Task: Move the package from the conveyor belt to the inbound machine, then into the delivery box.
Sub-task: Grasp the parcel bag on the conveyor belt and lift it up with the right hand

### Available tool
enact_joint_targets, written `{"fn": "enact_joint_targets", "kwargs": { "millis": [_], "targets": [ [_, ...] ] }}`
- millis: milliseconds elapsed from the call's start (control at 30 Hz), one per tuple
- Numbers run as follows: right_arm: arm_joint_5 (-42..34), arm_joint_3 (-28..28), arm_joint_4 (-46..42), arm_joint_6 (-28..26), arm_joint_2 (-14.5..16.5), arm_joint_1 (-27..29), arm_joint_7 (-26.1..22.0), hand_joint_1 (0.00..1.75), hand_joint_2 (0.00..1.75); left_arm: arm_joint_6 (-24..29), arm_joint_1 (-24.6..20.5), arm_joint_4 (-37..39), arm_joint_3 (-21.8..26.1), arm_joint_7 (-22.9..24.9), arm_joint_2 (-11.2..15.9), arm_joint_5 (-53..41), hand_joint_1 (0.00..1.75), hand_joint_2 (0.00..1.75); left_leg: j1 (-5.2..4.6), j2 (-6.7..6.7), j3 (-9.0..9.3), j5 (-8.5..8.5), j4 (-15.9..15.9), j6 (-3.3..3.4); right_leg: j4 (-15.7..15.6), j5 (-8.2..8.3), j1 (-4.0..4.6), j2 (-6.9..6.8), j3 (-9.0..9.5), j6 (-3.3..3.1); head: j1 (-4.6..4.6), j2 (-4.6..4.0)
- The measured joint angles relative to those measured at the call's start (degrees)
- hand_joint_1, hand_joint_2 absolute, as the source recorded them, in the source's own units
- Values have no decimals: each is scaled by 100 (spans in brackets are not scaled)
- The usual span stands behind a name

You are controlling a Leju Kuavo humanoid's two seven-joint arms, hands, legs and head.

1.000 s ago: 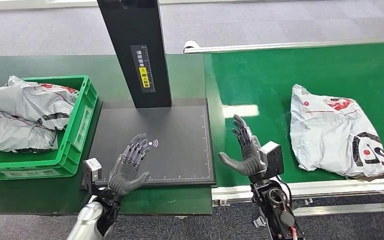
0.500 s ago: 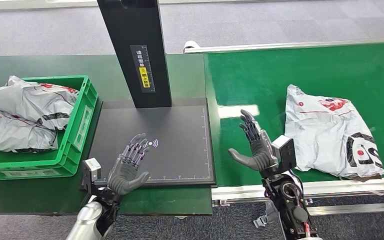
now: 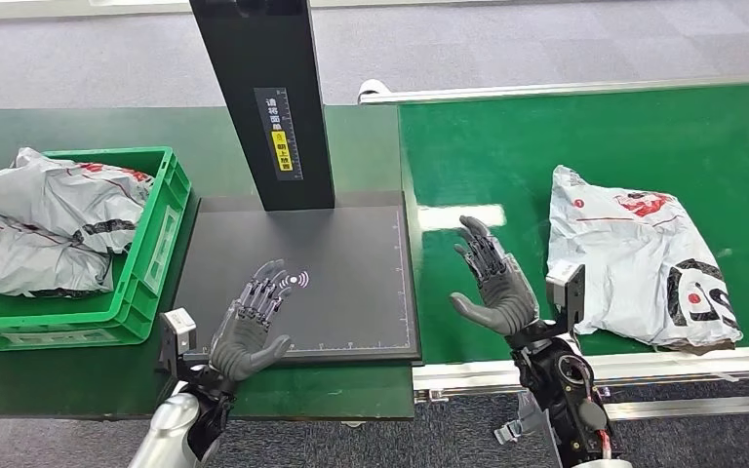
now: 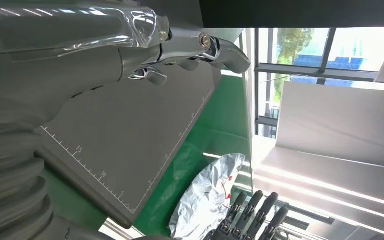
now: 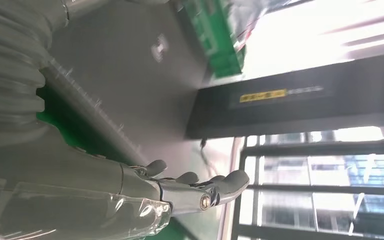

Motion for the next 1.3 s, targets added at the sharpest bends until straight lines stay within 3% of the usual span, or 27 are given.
{"fn": "enact_joint_targets", "kwargs": {
  "millis": [267, 300, 400, 433, 567, 633, 733, 933, 1300],
  "targets": [
    [-69, -64, 83, -17, -59, -57, 16, 0, 175, 4, -5, 14, 0, -31, 3, 0, 0, 175, 0, -1, 0, 0, 0, 0, 0, 0, 0, -1, 1, 0, -1, -2],
    [59, -220, 184, -338, -228, -210, 35, 0, 175, 31, 1, 23, 1, -64, 22, 21, 0, 175, -3, -5, 0, 1, 1, 1, 0, 1, -3, -6, 3, 1, -1, -2],
    [1327, -956, 722, -2197, -1141, -1064, 229, 0, 175, 115, 122, -58, 46, -79, 115, 92, 0, 175, -9, -15, -1, 3, 3, 6, 0, 2, -9, -17, 7, 3, -2, -1],
    [1721, -1068, 873, -2638, -1320, -1245, 303, 0, 175, 122, 156, -94, 61, -58, 128, 89, 0, 175, -8, -15, 0, 4, 3, 7, 0, 2, -9, -17, 7, 3, -3, -2],
    [2923, -1023, 1292, -3698, -1517, -1491, 691, 0, 175, 167, 165, -109, 61, -45, 132, 66, 0, 175, -8, -15, 0, 4, 3, 7, 0, 2, -8, -17, 8, 3, -3, -2],
    [3564, -941, 1572, -3970, -1607, -1619, 1056, 0, 175, 195, 166, -109, 61, -37, 134, 66, 0, 175, -8, -12, 1, 4, 3, 7, 0, 2, -8, -17, 9, 3, -2, -2],
    [4339, -770, 2021, -3808, -1706, -1767, 1769, 0, 175, 212, 171, -109, 60, -11, 133, 67, 0, 175, -8, -15, 2, 4, 3, 7, 0, 2, -8, -18, 11, 3, -2, -1],
    [5303, -368, 2801, -2453, -1852, -1894, 3035, 0, 175, 205, 185, -105, 59, 69, 111, -17, 0, 175, -8, -24, 1, 4, 3, 7, 0, 2, -8, -21, 10, 3, -2, -2],
    [5456, -68, 3328, -2269, -1991, -1989, 3172, 0, 175, 203, 175, -83, 59, 98, 76, -27, 0, 175, -8, -22, 2, 4, 3, 8, 0, 2, -8, -21, 11, 3, -2, -2]
  ]
}}
